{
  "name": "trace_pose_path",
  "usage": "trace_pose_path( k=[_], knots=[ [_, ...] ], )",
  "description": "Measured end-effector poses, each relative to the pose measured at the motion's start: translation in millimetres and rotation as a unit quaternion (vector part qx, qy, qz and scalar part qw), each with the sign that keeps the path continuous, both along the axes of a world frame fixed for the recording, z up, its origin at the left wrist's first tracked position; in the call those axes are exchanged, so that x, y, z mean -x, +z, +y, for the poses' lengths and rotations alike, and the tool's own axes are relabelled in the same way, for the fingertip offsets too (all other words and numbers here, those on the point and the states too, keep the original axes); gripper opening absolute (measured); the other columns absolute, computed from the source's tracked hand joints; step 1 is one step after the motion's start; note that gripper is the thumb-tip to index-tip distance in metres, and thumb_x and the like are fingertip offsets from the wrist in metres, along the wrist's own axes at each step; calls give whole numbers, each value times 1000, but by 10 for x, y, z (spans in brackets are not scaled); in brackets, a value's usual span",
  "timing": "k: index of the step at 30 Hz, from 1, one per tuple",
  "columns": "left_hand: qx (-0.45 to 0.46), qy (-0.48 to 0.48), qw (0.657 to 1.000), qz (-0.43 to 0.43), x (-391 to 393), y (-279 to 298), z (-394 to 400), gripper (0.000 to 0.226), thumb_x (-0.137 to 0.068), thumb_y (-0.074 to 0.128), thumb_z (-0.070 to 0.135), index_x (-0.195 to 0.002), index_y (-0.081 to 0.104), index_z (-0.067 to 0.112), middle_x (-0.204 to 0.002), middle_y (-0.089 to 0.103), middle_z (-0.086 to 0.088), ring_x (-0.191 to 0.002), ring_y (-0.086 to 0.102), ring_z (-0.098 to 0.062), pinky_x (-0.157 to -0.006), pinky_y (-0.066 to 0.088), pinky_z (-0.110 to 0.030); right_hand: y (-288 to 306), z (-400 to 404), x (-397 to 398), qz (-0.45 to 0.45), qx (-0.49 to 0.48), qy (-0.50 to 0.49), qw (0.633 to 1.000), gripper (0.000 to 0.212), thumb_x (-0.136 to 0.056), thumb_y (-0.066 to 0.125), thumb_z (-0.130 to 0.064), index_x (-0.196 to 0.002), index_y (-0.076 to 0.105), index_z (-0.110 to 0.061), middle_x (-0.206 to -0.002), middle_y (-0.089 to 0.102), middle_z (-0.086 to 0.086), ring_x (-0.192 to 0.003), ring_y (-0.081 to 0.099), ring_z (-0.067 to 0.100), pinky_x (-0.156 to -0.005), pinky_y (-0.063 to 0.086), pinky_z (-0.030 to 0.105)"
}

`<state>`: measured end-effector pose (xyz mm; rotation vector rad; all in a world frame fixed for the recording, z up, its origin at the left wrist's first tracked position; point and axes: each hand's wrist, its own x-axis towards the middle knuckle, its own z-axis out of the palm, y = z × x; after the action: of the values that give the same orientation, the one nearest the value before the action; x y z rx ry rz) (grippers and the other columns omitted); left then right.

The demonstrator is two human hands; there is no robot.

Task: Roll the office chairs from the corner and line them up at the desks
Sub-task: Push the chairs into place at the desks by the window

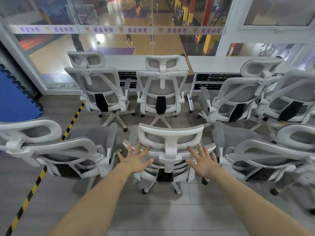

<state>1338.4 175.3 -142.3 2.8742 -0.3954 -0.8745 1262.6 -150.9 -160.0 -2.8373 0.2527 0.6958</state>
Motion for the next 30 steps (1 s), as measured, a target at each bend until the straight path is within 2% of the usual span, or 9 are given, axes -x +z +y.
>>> trace_pose_path(
  k=[21,30],
  knots=[
    [-9,-1,1000,-1,91,24,66,74,-92,25,84,-153,-13,64,-168,-29,10,-154,-29,-33,-115,-8,-79,-77,-1,59,-8,-30,4,1000,72,-98,21,-77,-155,-18,-57,-166,-35,-5,-153,-32,21,-126,-10,56],
    [-4,5,1000,10,168,70,-67,75,-93,27,83,-153,-14,64,-168,-30,8,-154,-29,-35,-115,-8,-78,-94,-207,-60,0,-23,20,1000,71,-98,22,-76,-154,-19,-59,-167,-33,-4,-154,-30,23,-126,-6,59]
  ],
)
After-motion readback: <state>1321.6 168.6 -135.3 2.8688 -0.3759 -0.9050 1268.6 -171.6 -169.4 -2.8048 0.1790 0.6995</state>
